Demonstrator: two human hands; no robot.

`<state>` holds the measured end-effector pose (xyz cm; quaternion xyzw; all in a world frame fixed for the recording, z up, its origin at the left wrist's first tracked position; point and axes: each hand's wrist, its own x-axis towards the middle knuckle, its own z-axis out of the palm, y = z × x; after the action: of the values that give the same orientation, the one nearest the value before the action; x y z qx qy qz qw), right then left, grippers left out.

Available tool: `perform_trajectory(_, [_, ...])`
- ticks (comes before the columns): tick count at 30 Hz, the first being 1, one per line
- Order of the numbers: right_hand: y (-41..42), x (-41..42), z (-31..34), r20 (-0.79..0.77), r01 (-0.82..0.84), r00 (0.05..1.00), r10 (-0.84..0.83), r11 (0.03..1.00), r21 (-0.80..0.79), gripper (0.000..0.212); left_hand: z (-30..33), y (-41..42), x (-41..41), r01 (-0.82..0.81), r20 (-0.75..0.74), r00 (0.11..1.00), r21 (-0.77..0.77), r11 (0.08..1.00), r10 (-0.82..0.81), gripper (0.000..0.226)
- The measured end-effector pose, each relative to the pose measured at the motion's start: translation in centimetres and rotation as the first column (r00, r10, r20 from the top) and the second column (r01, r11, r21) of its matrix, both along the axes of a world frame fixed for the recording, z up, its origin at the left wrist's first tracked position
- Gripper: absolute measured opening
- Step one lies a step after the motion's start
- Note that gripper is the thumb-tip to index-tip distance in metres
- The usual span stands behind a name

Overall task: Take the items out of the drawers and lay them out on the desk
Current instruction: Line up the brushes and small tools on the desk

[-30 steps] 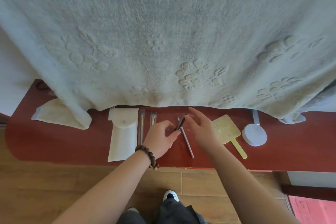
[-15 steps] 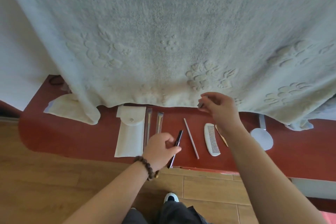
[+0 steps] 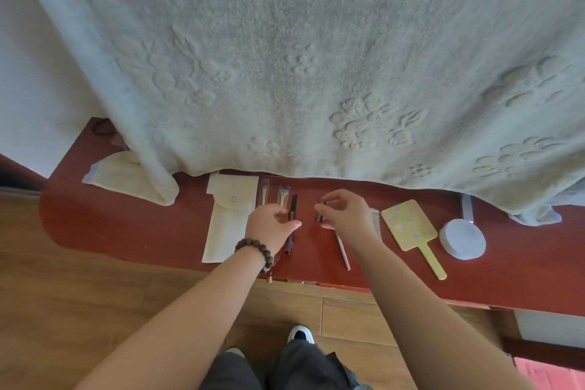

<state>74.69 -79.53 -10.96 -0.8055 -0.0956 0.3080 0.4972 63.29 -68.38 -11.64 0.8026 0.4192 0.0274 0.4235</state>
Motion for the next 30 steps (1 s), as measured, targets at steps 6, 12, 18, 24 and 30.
perform_trajectory(6, [1.4, -0.9, -2.8, 0.151, -0.162, 0.966, 0.209, 0.949, -0.272, 0.014, -1.9, -0.5, 1.4, 0.019, -0.159, 0.987, 0.137, 0.99, 0.003, 0.037])
perform_trajectory(12, [2.3, -0.9, -3.8, 0.173, -0.173, 0.951, 0.254, 0.908, -0.382, 0.017, -2.0, -1.2, 2.1, 0.098, -0.277, 0.961, 0.244, 0.965, -0.028, 0.029])
perform_trajectory(18, [2.1, -0.9, -4.1, 0.17, -0.166, 0.955, 0.243, 0.914, -0.37, 0.017, -2.4, -1.3, 2.1, 0.119, -0.275, 0.961, 0.272, 0.955, -0.041, 0.031])
perform_trajectory(24, [1.4, -0.8, -3.6, 0.167, -0.178, 0.957, 0.237, 0.935, -0.308, 0.029, -2.4, -1.4, 2.1, 0.147, -0.271, 0.96, 0.291, 0.946, -0.066, 0.038])
perform_trajectory(30, [-1.2, 1.2, -1.7, 0.256, -0.122, 0.941, 0.221, 0.928, -0.351, 0.031, -2.2, -1.3, 1.5, 0.107, -0.201, 0.978, 0.295, 0.949, -0.048, 0.039])
